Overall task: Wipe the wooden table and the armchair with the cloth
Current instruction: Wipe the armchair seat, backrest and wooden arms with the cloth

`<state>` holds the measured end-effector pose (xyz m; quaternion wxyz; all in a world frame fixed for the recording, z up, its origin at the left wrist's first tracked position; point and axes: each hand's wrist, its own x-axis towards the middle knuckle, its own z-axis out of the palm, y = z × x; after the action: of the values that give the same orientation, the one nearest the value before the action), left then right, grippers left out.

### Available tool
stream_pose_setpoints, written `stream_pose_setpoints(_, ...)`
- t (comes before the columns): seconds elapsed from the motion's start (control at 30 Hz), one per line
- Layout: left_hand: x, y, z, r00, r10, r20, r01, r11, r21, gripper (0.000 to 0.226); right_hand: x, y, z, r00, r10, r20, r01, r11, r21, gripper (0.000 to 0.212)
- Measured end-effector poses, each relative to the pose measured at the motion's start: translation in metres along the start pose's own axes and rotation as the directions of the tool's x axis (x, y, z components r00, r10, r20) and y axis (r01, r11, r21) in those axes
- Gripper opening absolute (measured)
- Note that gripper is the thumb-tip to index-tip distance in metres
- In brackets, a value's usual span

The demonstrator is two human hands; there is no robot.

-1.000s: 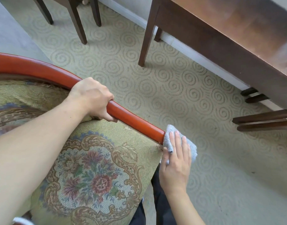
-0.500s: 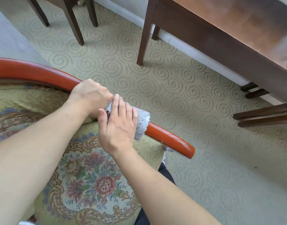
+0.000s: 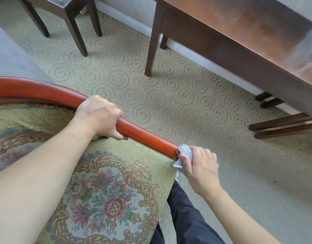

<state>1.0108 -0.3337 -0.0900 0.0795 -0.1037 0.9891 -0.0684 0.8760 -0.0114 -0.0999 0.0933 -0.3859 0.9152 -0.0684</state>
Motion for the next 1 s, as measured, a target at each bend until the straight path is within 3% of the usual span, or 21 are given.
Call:
stream_pose_setpoints(0.13,0.0,-0.001,0.002,1.0,-0.004,-0.028,0.004,1.0,0.007,0.087,0.033,-0.064,0.008,0.998,-0.017,-0.061,0.015,1.0,-0.027,0.045)
stream_pose_setpoints(0.23,-0.001,0.0,0.001,1.0,-0.006,-0.021,0.006,1.0,-0.005,0.085,0.055,-0.124,0.015,0.999,0.016,0.031,-0.014,0.999,-0.045,0.046)
stream_pose_setpoints(0.37,-0.001,0.0,0.003,0.999,0.019,-0.029,-0.018,0.999,0.042,0.057,0.079,-0.179,0.025,0.998,0.004,0.069,-0.008,0.999,0.046,0.044)
stream_pose_setpoints(0.43,-0.001,0.0,0.002,0.999,0.03,-0.02,-0.029,0.998,0.056,0.051,0.079,-0.174,0.023,0.996,-0.068,0.065,0.063,0.996,0.068,0.044)
stream_pose_setpoints(0.53,0.0,0.0,-0.002,1.0,0.016,-0.007,-0.015,0.999,0.047,0.071,0.062,-0.134,0.015,0.981,-0.194,0.017,0.193,0.981,0.029,0.045)
stream_pose_setpoints(0.63,-0.002,-0.001,-0.002,1.0,-0.012,-0.007,0.012,1.0,0.022,0.078,0.036,-0.082,0.006,0.985,-0.171,-0.011,0.17,0.985,-0.033,0.046)
stream_pose_setpoints(0.77,0.0,-0.001,-0.001,0.999,-0.038,-0.019,0.037,0.999,-0.008,0.078,0.009,-0.024,-0.005,0.999,-0.036,0.006,0.036,0.998,-0.047,0.048)
stream_pose_setpoints(0.9,0.001,0.001,0.001,1.0,-0.024,-0.005,0.024,1.0,-0.019,0.08,0.02,-0.056,-0.002,0.993,0.118,-0.026,-0.118,0.993,0.001,0.045)
stream_pose_setpoints(1.0,-0.001,0.001,0.002,0.999,-0.02,-0.031,0.02,1.0,-0.006,0.082,0.052,-0.113,0.008,0.998,0.045,0.044,-0.041,0.995,-0.087,0.049)
